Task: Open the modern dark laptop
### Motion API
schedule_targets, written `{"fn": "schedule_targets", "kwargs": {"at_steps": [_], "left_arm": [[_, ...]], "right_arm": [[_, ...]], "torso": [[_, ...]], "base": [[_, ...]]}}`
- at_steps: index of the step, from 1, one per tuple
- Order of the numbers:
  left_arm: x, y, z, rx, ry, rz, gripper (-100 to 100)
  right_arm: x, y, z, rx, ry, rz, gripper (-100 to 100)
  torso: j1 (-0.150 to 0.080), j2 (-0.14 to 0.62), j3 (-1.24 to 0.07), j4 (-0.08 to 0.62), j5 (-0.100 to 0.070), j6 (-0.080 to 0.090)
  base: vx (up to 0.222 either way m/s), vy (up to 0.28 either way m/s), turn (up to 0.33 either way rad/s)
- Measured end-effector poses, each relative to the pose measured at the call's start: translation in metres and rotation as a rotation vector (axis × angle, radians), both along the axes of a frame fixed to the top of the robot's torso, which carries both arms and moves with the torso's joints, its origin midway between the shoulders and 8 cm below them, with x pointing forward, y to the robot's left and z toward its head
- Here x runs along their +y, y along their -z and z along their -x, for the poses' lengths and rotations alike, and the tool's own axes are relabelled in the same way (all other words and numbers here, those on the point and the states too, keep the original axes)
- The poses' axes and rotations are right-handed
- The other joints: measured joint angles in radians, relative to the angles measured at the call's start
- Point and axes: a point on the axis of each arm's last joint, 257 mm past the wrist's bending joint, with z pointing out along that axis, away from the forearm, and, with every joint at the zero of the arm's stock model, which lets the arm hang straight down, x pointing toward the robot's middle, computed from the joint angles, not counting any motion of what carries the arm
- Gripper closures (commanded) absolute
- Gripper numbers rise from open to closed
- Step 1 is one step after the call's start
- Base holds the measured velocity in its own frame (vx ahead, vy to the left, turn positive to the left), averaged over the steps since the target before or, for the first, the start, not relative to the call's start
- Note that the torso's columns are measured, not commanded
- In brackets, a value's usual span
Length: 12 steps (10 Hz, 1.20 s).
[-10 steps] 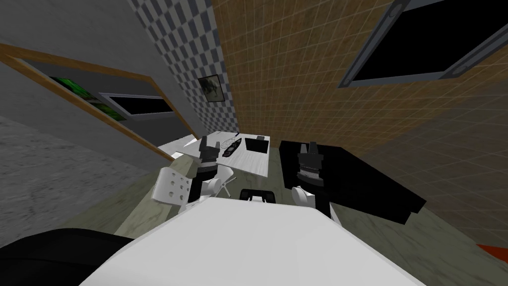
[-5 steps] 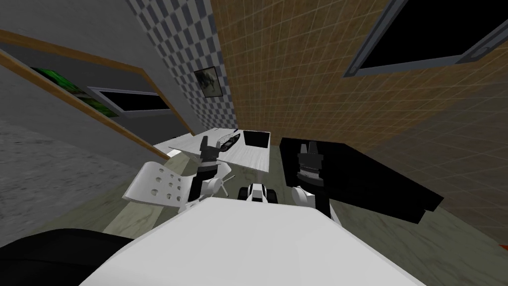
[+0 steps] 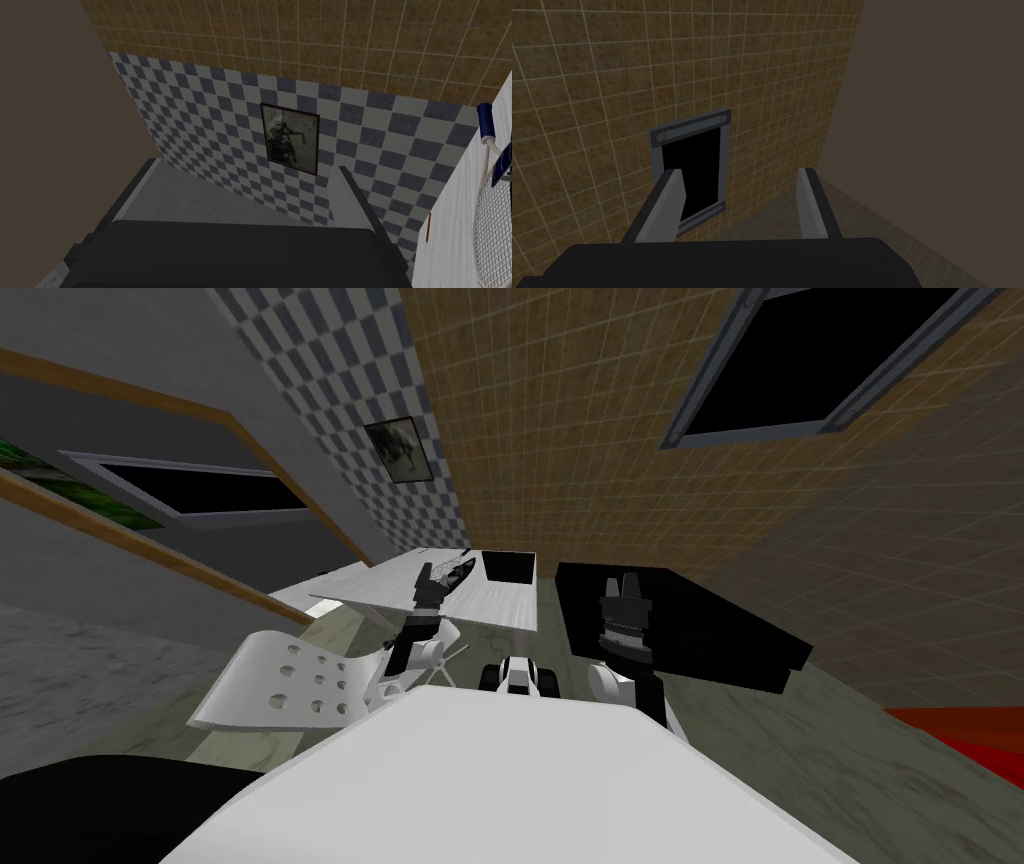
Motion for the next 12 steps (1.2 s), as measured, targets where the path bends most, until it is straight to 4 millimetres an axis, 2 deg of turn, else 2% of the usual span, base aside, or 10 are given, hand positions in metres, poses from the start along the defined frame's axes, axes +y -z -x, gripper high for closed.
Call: {"fn": "schedule_targets", "kwargs": {"at_steps": [5, 10, 12], "left_arm": [[0.018, 0.031, -0.032, 0.099, -0.038, -0.066, -100], [0.05, 0.056, -0.065, 0.206, -0.099, -0.128, -100], [0.063, 0.072, -0.077, 0.253, -0.129, -0.154, -100]], "right_arm": [[0.0, 0.0, 0.0, 0.0, 0.0, 0.0, 0], [0.0, 0.0, 0.0, 0.0, 0.0, 0.0, 0], [0.0, 0.0, 0.0, 0.0, 0.0, 0.0, 0]], "torso": [[0.0, 0.0, 0.0, 0.0, 0.0, 0.0], [0.0, 0.0, 0.0, 0.0, 0.0, 0.0], [0.0, 0.0, 0.0, 0.0, 0.0, 0.0]], "base": [[-0.015, 0.022, -0.181], [-0.018, 0.023, -0.204], [-0.021, 0.022, -0.216]]}}
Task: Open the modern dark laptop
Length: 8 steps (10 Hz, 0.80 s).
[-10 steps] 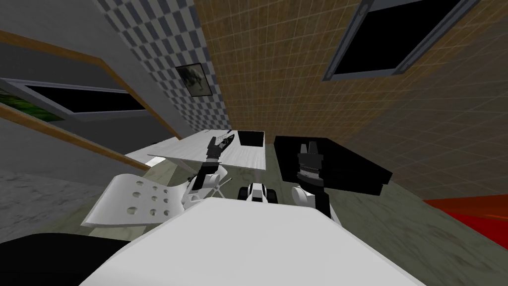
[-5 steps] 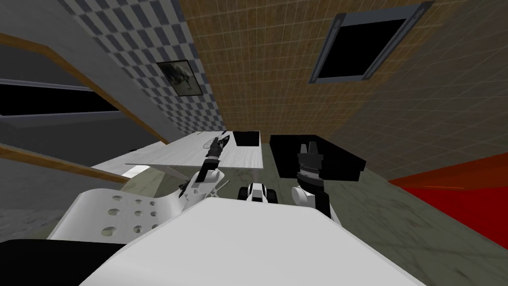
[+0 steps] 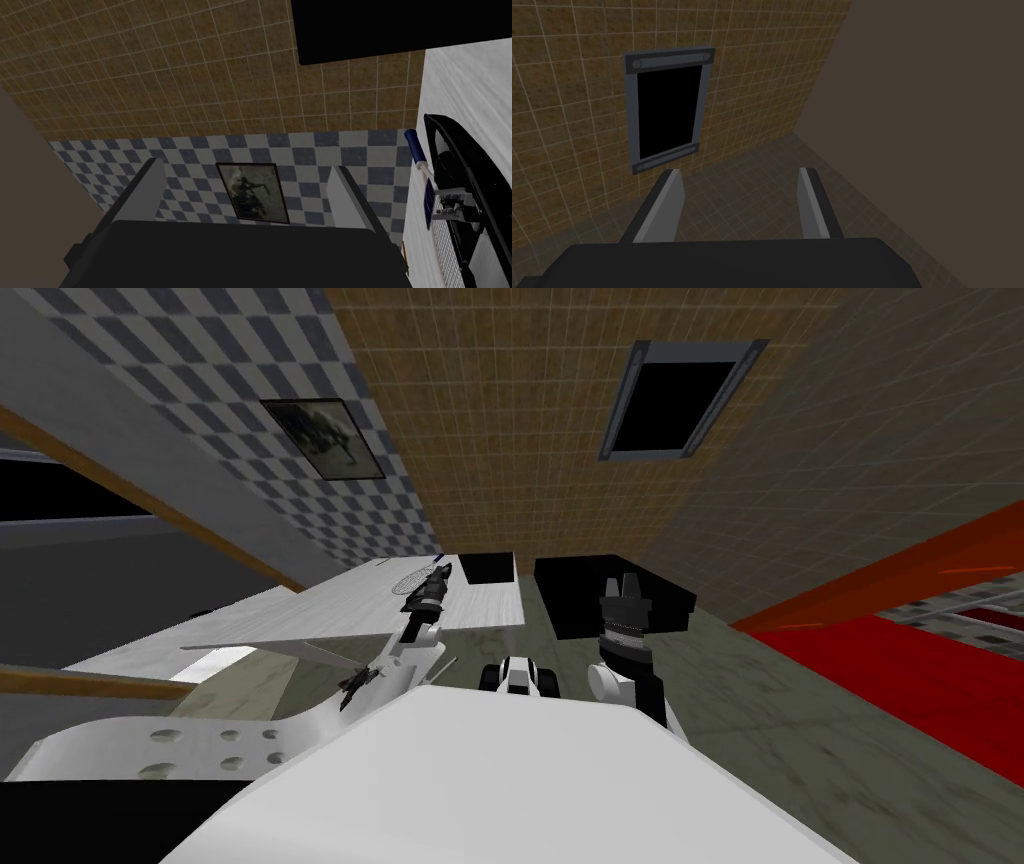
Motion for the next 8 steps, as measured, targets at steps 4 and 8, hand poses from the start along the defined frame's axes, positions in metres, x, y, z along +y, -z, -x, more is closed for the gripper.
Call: {"fn": "schedule_targets", "kwargs": {"at_steps": [4, 8], "left_arm": [[0.042, 0.015, -0.03, 0.097, -0.074, -0.055, -100], [0.079, 0.03, -0.043, 0.173, -0.142, -0.094, -100]], "right_arm": [[0.0, 0.0, 0.0, 0.0, 0.0, 0.0, 0], [0.0, 0.0, 0.0, 0.0, 0.0, 0.0, 0]], "torso": [[0.0, 0.0, 0.0, 0.0, 0.0, 0.0], [0.0, 0.0, 0.0, 0.0, 0.0, 0.0]], "base": [[-0.024, 0.026, -0.234], [-0.021, 0.012, -0.14]]}}
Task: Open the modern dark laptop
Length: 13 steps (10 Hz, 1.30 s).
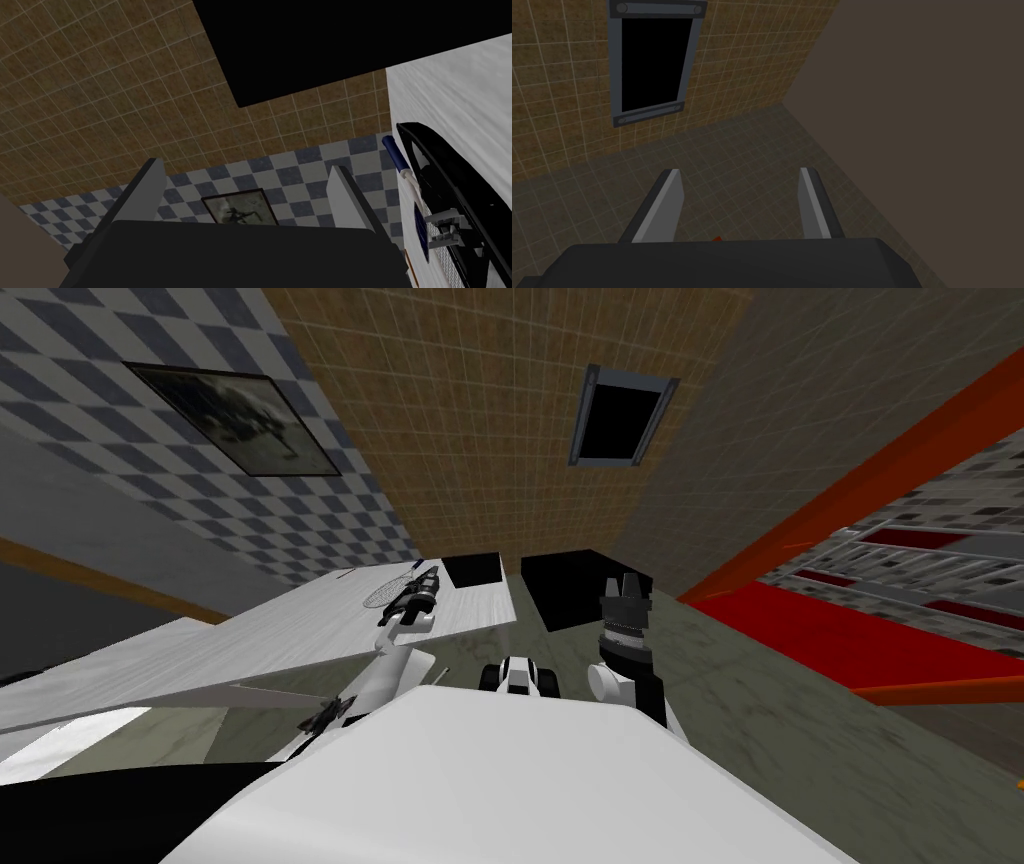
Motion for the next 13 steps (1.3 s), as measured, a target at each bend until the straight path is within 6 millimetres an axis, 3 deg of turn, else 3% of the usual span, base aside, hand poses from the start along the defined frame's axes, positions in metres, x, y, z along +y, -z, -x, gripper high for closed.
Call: {"fn": "schedule_targets", "kwargs": {"at_steps": [9, 11, 13], "left_arm": [[0.098, 0.013, -0.026, 0.155, -0.184, -0.066, -100], [0.115, 0.009, -0.026, 0.176, -0.218, -0.074, -100], [0.115, 0.002, -0.033, 0.167, -0.211, -0.076, -100]], "right_arm": [[0.0, 0.0, 0.0, 0.0, 0.0, 0.0, 0], [0.0, 0.0, 0.0, 0.0, 0.0, 0.0, 0], [0.0, 0.0, 0.0, 0.0, 0.0, 0.0, 0]], "torso": [[0.0, 0.0, 0.0, 0.0, 0.0, 0.0], [0.001, 0.001, 0.0, 0.0, 0.0, -0.001], [0.0, 0.001, 0.0, 0.0, 0.0, 0.0]], "base": [[-0.022, 0.013, -0.177], [-0.012, 0.011, -0.073], [-0.034, -0.007, -0.057]]}}
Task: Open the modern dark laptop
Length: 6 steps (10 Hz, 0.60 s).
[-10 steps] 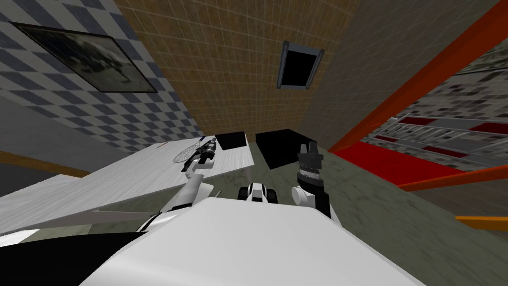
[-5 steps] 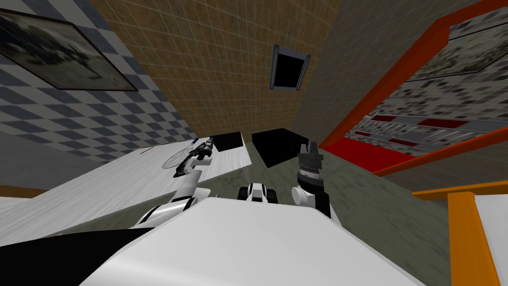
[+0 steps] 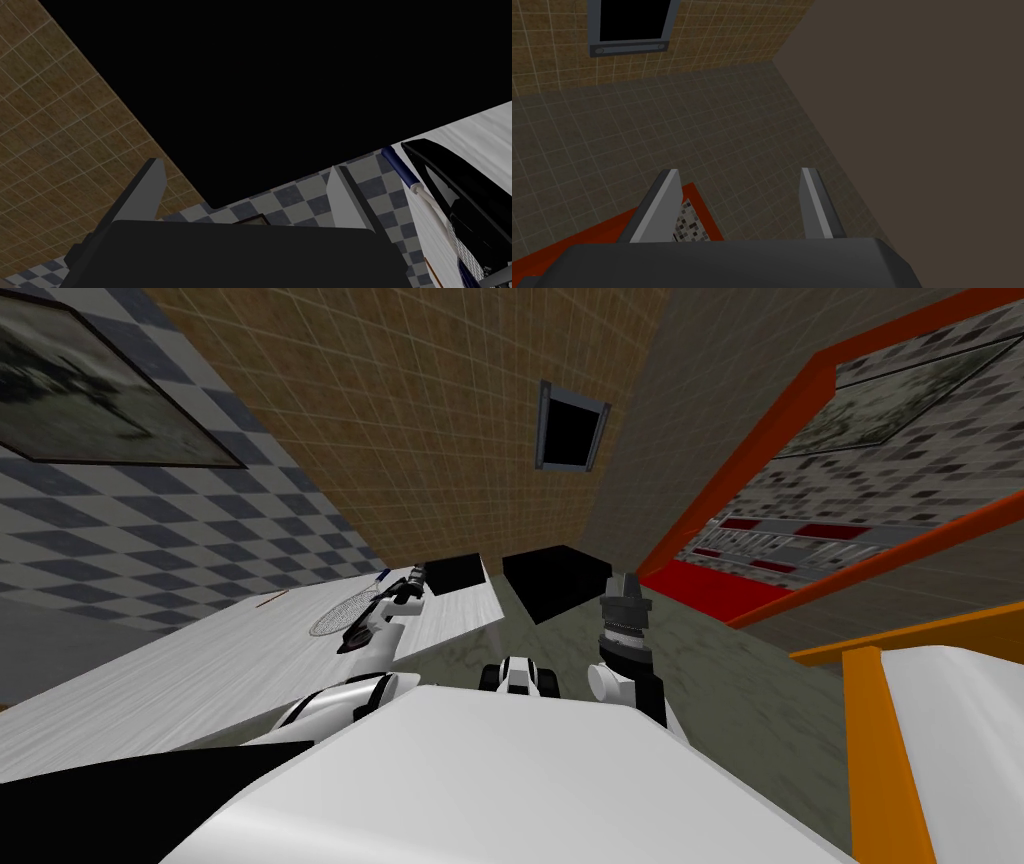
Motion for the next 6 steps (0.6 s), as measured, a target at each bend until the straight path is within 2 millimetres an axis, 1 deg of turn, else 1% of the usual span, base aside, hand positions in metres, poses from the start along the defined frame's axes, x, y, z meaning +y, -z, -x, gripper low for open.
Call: {"fn": "schedule_targets", "kwargs": {"at_steps": [1, 2, 3, 4, 5, 6], "left_arm": [[0.002, 0.001, -0.003, 0.003, 0.002, -0.003, -100], [0.004, 0.007, -0.003, 0.012, -0.001, -0.001, -100], [0.005, -0.002, -0.009, -0.003, 0.008, -0.006, -100], [0.007, -0.003, -0.013, -0.003, 0.01, -0.009, -100], [0.012, 0.005, -0.013, 0.01, 0.004, -0.005, -100], [0.013, 0.0, -0.019, 0.001, 0.008, -0.006, -100]], "right_arm": [[0.0, 0.0, 0.0, 0.0, 0.0, 0.0, 0], [0.0, 0.0, 0.0, 0.0, 0.0, 0.0, 0], [0.0, 0.0, 0.0, 0.0, 0.0, 0.0, 0], [0.0, 0.0, 0.0, 0.0, 0.0, 0.0, 0], [0.0, 0.0, 0.0, 0.0, 0.0, 0.0, 0], [0.0, 0.0, 0.0, 0.0, 0.0, 0.0, 0]], "torso": [[0.0, 0.0, 0.0, 0.0, 0.0, -0.001], [0.001, 0.0, 0.0, 0.0, 0.0, -0.001], [0.001, 0.0, 0.0, 0.0, 0.0, 0.0], [0.001, 0.0, 0.0, 0.0, 0.0, 0.0], [0.001, -0.001, -0.001, 0.0, 0.0, -0.001], [0.0, -0.001, 0.0, 0.0, 0.0, 0.001]], "base": [[-0.022, -0.003, 0.001], [-0.033, -0.011, -0.054], [-0.036, -0.005, -0.037], [-0.019, 0.001, -0.002], [-0.04, -0.006, -0.049], [-0.037, -0.003, -0.05]]}}
